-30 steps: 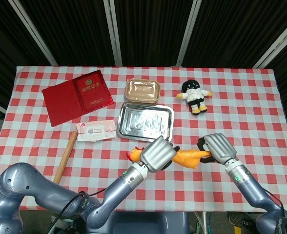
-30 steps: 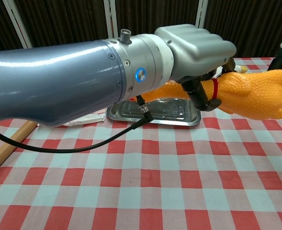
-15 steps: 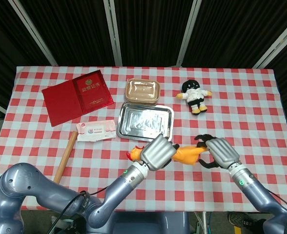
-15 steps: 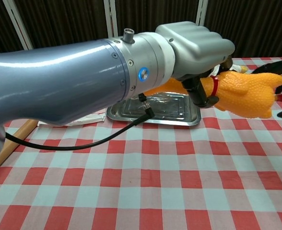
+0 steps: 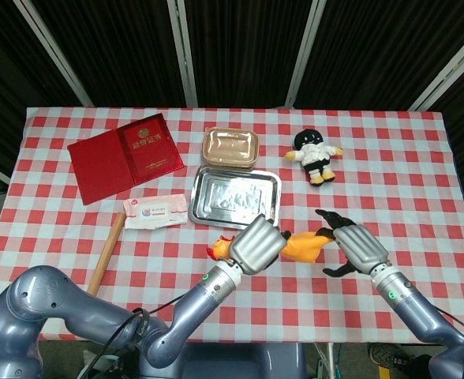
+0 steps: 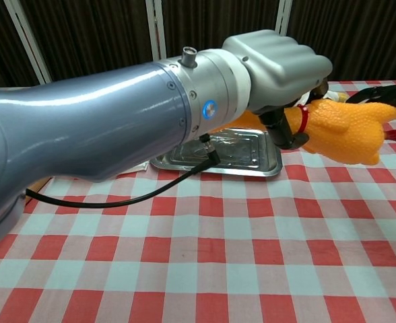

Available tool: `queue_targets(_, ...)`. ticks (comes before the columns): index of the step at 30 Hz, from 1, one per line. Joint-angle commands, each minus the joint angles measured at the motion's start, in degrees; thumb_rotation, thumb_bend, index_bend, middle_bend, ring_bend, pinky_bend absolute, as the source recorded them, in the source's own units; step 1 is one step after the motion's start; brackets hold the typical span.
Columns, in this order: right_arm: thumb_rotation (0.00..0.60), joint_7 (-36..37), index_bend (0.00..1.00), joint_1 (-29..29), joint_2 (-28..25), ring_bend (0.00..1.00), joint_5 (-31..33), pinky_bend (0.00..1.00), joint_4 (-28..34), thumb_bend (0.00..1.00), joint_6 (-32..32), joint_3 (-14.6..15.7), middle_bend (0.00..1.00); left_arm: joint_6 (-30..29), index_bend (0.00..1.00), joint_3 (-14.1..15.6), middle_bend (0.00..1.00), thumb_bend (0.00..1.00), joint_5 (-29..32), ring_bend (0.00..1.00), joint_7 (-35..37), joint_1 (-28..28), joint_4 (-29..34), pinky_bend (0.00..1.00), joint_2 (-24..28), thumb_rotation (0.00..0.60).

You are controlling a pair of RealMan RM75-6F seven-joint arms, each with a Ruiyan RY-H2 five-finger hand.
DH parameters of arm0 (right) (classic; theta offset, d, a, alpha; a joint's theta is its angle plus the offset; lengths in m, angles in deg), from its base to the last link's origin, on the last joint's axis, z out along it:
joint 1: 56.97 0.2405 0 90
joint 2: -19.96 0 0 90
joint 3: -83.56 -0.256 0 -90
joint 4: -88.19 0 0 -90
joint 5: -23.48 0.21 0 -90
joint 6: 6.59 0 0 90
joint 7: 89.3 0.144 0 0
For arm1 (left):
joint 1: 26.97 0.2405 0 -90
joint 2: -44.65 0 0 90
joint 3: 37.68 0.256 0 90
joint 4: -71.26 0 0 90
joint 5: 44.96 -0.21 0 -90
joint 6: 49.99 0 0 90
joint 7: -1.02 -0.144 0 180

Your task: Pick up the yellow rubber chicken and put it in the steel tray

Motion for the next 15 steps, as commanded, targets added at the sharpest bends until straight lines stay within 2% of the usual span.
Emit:
queue_targets(1,0.6,0.1,0.0,0.1,0.2,0.01,0.1,0.15,-0.2,0.19,0.0,-0.1,0.01,-0.3,0.55,0.0,0.62,0.67,-0.6,0.55,0.0,0.0,-0.5,0.62,-0.5,0.6)
queue_targets(9,0.6,0.1,0.01,0.1,0.2,0.09,0.5,0.18,0.0,0.19,0.1,-0.2,0.07,-1.0,0.55,0.1,0.62,0.67,-2.4,0.55,-0.3,0.1,-1.4,0.62,-1.7,0.6)
queue_targets(11,0.6,0.0,0.08,0.0,0.3,0.14,0.6,0.22,-0.1,0.19,0.5,-0.3,0.12,-1.0,0.55,0.0,0.62,0.67,-2.5,0.55,-0.3,0.2,-1.5,0.62,-2.1,0.6)
queue_targets(15,0.6,-0.2,0.29,0.0,0.7,0.31,1.1,0.34,-0.2,0.2,1.0,-0.6,0.29,-1.1,0.55,0.0,0.62,0.67,-3.3,0.55,-0.4,0.3,-1.8,0.62,-2.7,0.6)
